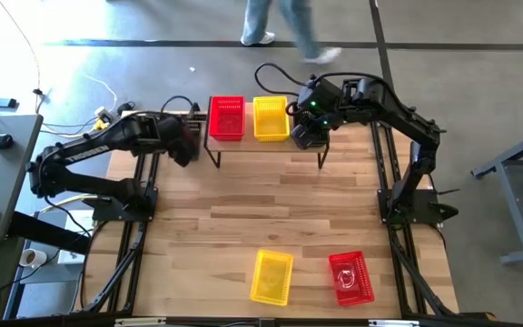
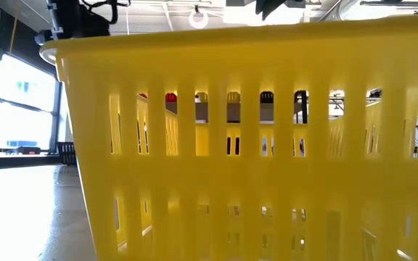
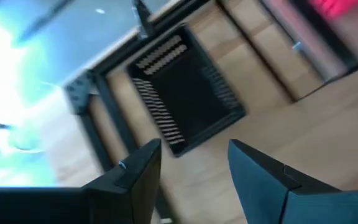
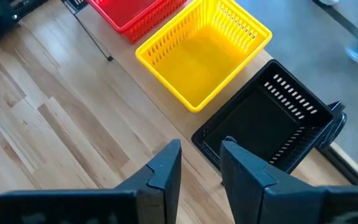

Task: Stack baskets on shelf by color
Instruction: Adjust the shelf

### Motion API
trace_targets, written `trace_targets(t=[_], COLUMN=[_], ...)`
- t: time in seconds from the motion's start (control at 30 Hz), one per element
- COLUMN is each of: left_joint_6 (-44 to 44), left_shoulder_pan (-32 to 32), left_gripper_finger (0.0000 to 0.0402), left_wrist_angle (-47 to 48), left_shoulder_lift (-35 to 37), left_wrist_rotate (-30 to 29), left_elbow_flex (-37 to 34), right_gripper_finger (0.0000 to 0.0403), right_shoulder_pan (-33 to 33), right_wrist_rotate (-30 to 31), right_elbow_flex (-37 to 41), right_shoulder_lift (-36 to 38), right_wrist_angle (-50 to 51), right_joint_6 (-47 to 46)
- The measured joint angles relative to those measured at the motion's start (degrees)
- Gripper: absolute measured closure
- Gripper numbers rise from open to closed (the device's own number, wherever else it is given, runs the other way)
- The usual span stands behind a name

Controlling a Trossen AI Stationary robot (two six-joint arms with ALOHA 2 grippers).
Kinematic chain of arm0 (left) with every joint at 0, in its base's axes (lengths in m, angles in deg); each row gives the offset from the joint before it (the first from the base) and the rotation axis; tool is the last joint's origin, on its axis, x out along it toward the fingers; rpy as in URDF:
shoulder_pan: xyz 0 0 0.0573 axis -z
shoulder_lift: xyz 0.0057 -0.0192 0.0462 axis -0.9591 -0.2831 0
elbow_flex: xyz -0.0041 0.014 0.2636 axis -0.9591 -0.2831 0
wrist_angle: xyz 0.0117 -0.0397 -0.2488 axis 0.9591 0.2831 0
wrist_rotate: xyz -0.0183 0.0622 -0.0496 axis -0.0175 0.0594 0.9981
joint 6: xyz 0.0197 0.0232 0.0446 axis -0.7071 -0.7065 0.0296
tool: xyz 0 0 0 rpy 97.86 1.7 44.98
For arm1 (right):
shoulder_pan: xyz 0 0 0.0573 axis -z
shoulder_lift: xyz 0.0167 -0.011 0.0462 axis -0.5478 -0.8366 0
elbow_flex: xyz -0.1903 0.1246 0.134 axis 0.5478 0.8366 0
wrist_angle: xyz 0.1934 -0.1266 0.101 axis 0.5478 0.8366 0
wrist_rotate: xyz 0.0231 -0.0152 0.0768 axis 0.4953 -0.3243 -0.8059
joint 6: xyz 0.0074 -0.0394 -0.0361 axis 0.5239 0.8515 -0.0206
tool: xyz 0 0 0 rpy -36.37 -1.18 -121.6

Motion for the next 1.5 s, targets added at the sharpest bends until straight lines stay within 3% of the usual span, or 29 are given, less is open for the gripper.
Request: trace_targets(t=[0.27,0.87,1.5], left_joint_6=[3.98,6.63,7.09], left_shoulder_pan=[-6.84,-13.14,-13.42], left_gripper_finger=[0.0225,0.0225,0.0225], left_wrist_angle=[-7.94,-18.66,-25.72], left_shoulder_lift=[-0.39,-11.33,-15.48], left_wrist_rotate=[11.10,11.82,11.79], left_elbow_flex=[0.00,0.00,-0.02], right_gripper_finger=[0.0304,0.0304,0.0304], right_shoulder_pan=[0.22,5.34,7.02], right_wrist_rotate=[0.00,-0.13,-0.26], right_elbow_flex=[0.00,0.00,0.00], right_shoulder_lift=[0.00,0.00,0.00], right_wrist_angle=[-0.73,-0.86,-0.86], right_joint_6=[6.55,15.78,18.38])
